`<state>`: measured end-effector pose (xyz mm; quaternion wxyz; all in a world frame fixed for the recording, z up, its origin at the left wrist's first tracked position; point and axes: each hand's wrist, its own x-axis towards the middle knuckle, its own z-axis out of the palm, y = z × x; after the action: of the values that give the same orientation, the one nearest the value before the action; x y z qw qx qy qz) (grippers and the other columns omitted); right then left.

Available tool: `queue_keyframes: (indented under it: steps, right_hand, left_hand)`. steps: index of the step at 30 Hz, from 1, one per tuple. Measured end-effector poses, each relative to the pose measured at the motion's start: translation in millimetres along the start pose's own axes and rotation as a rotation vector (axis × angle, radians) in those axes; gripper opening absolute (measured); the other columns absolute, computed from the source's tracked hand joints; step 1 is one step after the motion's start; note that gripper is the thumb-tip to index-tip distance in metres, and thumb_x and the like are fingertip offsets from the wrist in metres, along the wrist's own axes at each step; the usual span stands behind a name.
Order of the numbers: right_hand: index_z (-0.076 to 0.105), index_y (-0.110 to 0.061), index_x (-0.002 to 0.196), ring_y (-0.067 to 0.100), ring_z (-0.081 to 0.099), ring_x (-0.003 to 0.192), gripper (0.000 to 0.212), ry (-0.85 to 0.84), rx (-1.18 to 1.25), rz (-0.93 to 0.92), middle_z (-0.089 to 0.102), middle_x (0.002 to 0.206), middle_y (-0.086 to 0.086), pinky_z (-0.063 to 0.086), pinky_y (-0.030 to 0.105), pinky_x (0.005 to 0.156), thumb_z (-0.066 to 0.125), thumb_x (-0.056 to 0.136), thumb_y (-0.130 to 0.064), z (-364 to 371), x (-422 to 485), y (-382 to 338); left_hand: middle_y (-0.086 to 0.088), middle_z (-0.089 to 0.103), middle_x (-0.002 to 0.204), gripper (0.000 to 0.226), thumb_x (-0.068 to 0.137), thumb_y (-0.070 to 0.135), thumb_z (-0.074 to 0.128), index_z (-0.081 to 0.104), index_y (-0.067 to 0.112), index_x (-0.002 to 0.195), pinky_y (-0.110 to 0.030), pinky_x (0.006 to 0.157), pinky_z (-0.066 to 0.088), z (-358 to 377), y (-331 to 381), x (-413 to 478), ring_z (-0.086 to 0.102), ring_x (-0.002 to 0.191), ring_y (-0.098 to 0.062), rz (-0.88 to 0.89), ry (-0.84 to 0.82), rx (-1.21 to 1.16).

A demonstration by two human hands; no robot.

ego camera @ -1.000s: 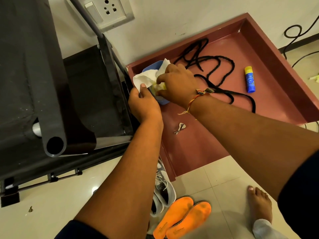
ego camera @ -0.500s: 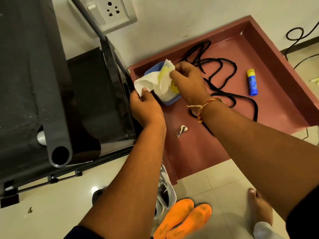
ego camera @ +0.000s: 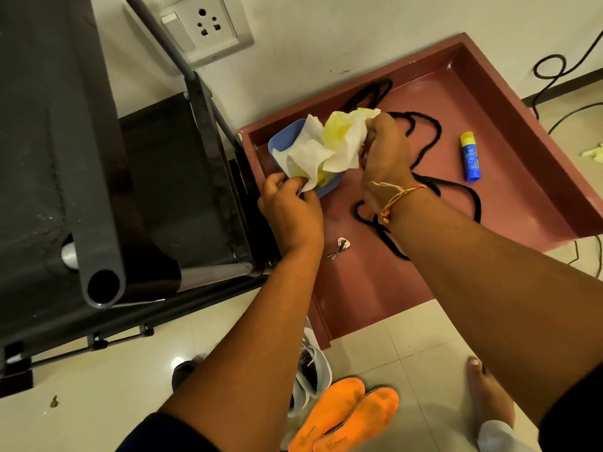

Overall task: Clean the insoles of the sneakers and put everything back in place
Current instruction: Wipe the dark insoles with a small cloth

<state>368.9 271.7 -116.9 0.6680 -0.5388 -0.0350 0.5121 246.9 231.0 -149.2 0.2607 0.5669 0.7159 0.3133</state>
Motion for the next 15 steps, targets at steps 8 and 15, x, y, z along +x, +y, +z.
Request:
queue_keyframes:
  steps: [8,15]
  right_hand:
    - [0.063,-0.017,0.073,0.016,0.060,0.063,0.028,-0.006,0.097,-0.012,0.062,0.064,-0.005,0.047,0.027,0.063,0.045,0.094,-0.017,-25.3,-34.3,-5.9]
    - [0.067,-0.017,0.090,0.020,0.063,0.080,0.024,-0.179,0.146,0.061,0.067,0.088,0.002,0.050,0.031,0.073,0.044,0.094,-0.022,-65.4,-103.7,10.9]
  left_hand:
    - [-0.006,0.044,0.144,0.050,0.089,0.026,0.076,0.059,0.015,0.134,-0.035,0.104,0.044,-7.8,5.9,-12.6,0.037,0.131,-0.027,0.022,-0.147,0.073]
    - [0.004,0.062,0.121,0.022,0.106,0.022,0.049,0.061,0.016,0.123,-0.006,0.083,0.047,-58.2,26.3,-94.2,0.058,0.103,0.006,0.036,-0.104,-0.371]
